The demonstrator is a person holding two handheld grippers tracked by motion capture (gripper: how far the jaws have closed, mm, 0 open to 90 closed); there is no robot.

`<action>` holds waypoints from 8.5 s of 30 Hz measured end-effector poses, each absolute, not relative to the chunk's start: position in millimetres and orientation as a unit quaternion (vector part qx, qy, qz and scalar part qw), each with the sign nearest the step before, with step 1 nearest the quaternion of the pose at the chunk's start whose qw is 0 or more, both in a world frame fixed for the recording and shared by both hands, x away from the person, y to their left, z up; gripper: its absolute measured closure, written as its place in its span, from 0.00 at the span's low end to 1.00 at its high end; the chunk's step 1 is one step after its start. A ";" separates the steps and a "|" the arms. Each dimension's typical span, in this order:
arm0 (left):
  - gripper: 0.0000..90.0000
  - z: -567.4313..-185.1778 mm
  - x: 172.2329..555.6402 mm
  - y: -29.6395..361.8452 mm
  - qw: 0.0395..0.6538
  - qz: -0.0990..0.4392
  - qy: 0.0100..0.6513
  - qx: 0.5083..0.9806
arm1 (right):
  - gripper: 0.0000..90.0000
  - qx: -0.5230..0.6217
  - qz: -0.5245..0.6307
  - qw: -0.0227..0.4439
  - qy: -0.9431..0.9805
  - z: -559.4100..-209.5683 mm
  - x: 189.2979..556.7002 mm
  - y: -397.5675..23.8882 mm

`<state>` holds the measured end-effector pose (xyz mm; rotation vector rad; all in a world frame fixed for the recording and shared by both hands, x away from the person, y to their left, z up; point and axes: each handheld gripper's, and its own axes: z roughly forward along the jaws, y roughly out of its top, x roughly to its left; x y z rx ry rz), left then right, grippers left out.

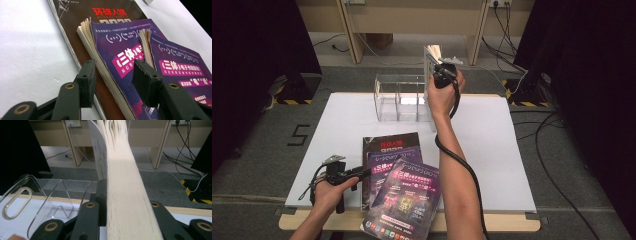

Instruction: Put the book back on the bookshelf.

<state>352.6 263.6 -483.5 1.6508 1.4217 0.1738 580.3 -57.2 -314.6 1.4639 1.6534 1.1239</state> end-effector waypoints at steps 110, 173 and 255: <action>0.55 -480.0 347.5 252.7 0.460 0.074 0.567 0.679 | 0.63 0.546 0.450 0.252 0.660 -326.3 493.8 -95.4; 0.54 -481.5 352.0 200.6 0.437 0.039 0.515 0.736 | 0.60 0.608 0.308 -0.019 0.731 -467.1 387.1 -129.9; 0.61 -480.8 354.8 205.1 0.430 0.053 0.528 0.731 | 0.94 0.542 0.400 -0.084 0.734 -415.0 440.4 -89.6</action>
